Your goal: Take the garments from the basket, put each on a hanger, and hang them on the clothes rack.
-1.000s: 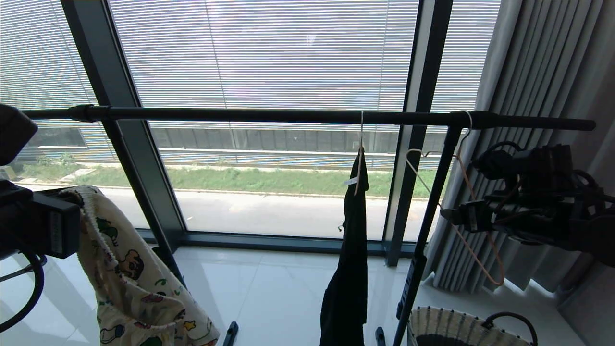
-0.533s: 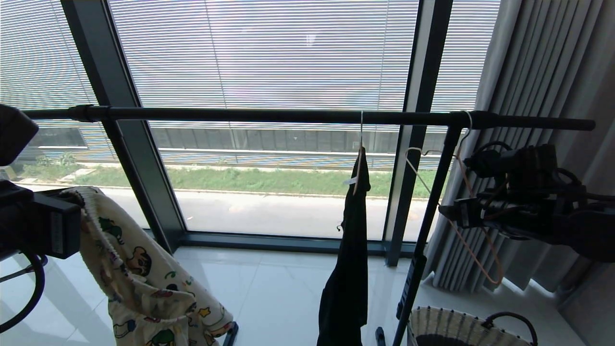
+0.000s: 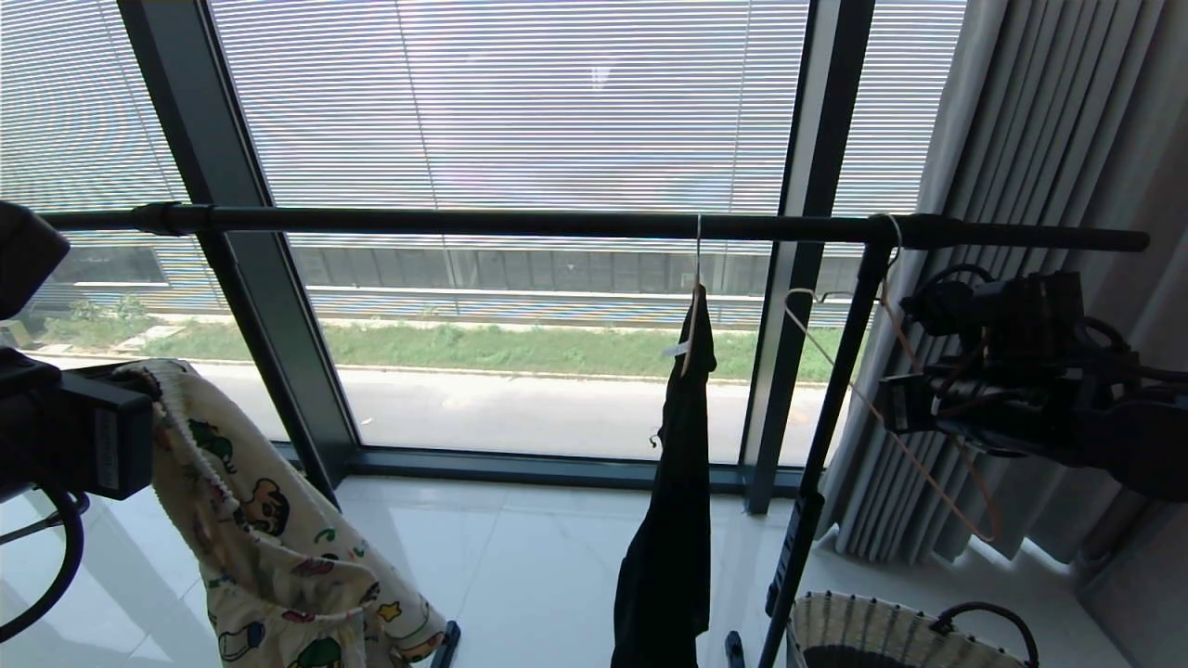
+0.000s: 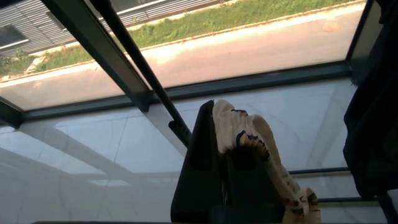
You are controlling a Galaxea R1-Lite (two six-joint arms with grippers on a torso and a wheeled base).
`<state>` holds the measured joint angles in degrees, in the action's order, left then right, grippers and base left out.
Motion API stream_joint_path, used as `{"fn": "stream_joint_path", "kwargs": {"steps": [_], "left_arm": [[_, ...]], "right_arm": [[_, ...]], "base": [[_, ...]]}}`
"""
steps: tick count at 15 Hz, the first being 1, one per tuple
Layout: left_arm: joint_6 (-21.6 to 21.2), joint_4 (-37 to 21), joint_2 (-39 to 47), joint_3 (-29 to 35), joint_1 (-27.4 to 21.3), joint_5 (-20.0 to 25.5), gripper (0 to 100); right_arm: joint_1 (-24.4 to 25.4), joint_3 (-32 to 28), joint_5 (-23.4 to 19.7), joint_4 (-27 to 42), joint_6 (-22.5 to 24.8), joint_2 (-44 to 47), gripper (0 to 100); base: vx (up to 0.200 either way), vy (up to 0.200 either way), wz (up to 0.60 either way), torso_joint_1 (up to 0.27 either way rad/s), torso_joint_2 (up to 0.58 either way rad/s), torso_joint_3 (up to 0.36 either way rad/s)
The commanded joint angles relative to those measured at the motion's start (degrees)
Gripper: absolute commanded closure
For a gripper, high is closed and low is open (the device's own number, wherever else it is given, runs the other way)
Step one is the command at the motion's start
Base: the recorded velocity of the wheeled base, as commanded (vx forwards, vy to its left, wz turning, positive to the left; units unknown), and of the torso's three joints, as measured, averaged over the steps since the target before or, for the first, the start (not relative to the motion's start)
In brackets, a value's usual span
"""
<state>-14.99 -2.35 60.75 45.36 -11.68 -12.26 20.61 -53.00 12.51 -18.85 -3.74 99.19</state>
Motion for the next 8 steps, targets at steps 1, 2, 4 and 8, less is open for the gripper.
{"fn": "stream_joint_path", "kwargs": {"steps": [1, 2, 4, 8], "left_arm": [[0.05, -0.02, -0.1, -0.01, -0.01, -0.04, 100], [0.05, -0.02, -0.19, -0.01, -0.01, -0.04, 100], [0.05, -0.02, -0.63, -0.1, -0.01, -0.04, 100], [-0.21, -0.02, -2.83, -2.21, -0.01, -0.04, 100]], "right_arm": [[0.04, 0.09, 0.06, -0.05, -0.04, -1.46, 100], [0.04, 0.27, 0.24, -0.05, -0.12, -2.69, 100], [0.13, 0.62, 0.24, -0.05, -0.83, -5.68, 100], [0.22, 5.28, 0.5, -7.08, -0.3, -8.76, 100]], "base": [[0.0, 0.0, 0.0, 0.0, 0.0, 0.0], [0.0, 0.0, 0.0, 0.0, 0.0, 0.0], [0.0, 0.0, 0.0, 0.0, 0.0, 0.0], [0.0, 0.0, 0.0, 0.0, 0.0, 0.0]]}}
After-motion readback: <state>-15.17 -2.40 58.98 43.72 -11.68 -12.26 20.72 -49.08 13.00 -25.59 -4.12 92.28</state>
